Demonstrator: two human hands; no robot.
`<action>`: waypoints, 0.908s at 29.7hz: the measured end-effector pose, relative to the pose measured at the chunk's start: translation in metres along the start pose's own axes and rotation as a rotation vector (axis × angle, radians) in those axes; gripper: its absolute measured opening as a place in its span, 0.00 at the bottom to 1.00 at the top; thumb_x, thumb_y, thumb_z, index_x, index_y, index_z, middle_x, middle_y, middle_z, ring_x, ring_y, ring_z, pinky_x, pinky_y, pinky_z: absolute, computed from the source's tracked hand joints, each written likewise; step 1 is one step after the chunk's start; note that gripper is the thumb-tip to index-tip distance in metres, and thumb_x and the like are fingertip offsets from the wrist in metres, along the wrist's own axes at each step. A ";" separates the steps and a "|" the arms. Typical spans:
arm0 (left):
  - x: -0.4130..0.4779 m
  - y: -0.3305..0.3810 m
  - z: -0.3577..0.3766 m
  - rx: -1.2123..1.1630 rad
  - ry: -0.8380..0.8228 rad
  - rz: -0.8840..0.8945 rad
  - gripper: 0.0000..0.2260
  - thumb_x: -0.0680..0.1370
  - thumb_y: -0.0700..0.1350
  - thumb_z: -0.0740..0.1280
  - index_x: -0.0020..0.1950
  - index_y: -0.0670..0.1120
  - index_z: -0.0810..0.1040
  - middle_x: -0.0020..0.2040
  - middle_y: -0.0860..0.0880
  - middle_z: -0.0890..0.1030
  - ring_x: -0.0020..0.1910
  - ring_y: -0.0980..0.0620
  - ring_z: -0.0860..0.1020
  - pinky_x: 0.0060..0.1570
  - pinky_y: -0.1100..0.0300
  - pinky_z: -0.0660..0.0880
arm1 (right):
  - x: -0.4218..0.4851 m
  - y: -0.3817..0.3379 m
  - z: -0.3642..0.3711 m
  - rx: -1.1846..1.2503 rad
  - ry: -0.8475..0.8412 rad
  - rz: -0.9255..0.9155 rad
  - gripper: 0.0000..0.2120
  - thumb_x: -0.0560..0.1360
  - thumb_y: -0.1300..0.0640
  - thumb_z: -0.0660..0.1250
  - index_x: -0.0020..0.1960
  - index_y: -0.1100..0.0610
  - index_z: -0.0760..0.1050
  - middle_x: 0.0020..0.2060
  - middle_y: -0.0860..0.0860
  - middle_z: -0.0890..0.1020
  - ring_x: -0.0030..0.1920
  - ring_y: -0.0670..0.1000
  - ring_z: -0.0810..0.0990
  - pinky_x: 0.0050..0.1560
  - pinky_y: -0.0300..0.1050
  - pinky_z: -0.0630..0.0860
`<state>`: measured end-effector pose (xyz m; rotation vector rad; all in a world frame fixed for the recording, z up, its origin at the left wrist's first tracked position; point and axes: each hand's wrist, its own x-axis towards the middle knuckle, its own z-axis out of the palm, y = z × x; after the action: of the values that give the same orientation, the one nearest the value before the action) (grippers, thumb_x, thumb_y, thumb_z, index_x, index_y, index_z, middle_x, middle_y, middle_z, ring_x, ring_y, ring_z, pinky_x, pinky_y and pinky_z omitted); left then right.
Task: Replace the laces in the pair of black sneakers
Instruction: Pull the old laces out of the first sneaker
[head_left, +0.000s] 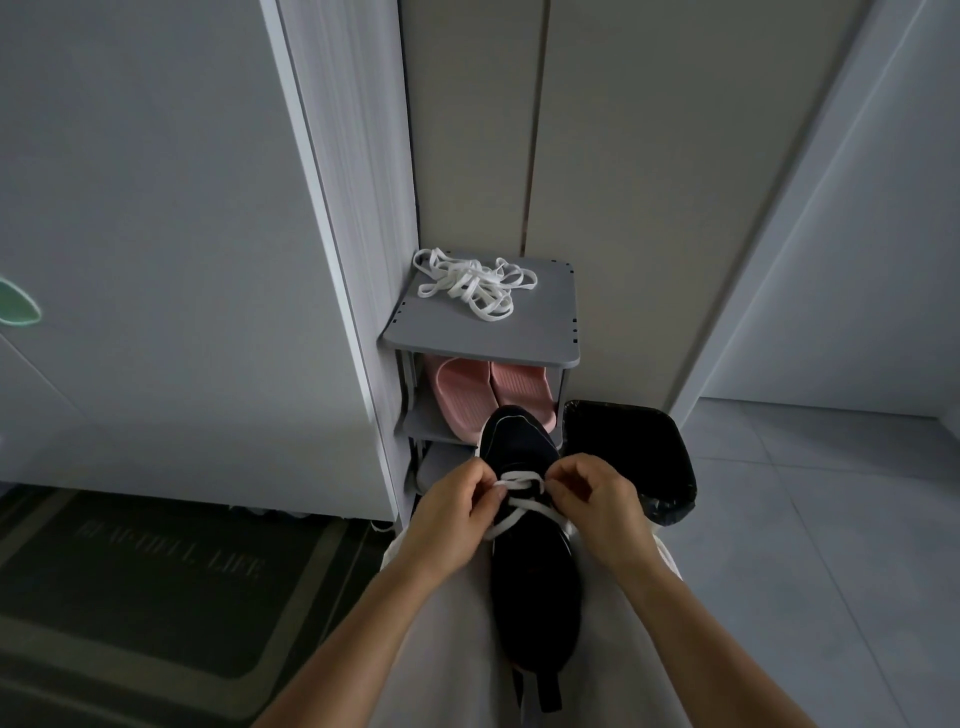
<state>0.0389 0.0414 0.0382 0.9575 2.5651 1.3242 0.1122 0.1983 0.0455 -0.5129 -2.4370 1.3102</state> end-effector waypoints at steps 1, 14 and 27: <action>0.001 0.001 -0.001 0.004 -0.005 0.006 0.06 0.78 0.45 0.64 0.41 0.48 0.70 0.32 0.56 0.71 0.30 0.61 0.71 0.31 0.69 0.65 | 0.000 -0.001 0.000 0.017 0.001 0.023 0.04 0.72 0.60 0.71 0.45 0.55 0.78 0.40 0.48 0.80 0.41 0.45 0.78 0.43 0.36 0.75; 0.024 0.014 -0.033 0.197 -0.059 0.145 0.05 0.77 0.47 0.64 0.43 0.47 0.72 0.34 0.57 0.73 0.34 0.60 0.72 0.35 0.66 0.67 | 0.015 -0.012 -0.010 0.060 -0.127 0.152 0.05 0.73 0.64 0.65 0.39 0.58 0.73 0.32 0.49 0.76 0.33 0.46 0.73 0.36 0.37 0.72; -0.006 0.005 0.003 0.161 -0.035 -0.030 0.08 0.80 0.44 0.59 0.45 0.41 0.71 0.34 0.53 0.70 0.36 0.49 0.72 0.34 0.60 0.61 | -0.002 -0.003 0.000 0.208 -0.080 0.209 0.03 0.74 0.62 0.67 0.42 0.56 0.76 0.33 0.48 0.77 0.32 0.42 0.74 0.35 0.32 0.71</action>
<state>0.0467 0.0425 0.0393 0.9541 2.6806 1.0973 0.1133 0.1956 0.0481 -0.6854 -2.3218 1.6778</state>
